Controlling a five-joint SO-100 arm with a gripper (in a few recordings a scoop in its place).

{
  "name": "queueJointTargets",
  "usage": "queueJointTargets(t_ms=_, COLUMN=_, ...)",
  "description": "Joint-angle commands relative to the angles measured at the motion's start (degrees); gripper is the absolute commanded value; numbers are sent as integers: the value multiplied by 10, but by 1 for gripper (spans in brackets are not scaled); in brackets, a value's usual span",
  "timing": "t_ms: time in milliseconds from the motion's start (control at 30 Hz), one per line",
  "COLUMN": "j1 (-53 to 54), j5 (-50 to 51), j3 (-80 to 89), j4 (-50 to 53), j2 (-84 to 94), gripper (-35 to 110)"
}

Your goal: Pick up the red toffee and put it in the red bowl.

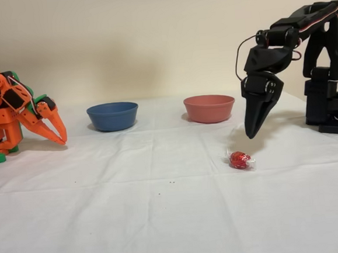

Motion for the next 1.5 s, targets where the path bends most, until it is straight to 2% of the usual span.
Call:
queueJointTargets(t_ms=0, j1=-7, j5=2, j3=-7, j4=-11, j2=20, gripper=11)
queueJointTargets(t_ms=367, j1=-6, j5=-6, j3=4, j4=-27, j2=3, gripper=26)
queueJointTargets(t_ms=1467, j1=-12, j5=-11, j3=48, j4=-163, j2=-83, gripper=27)
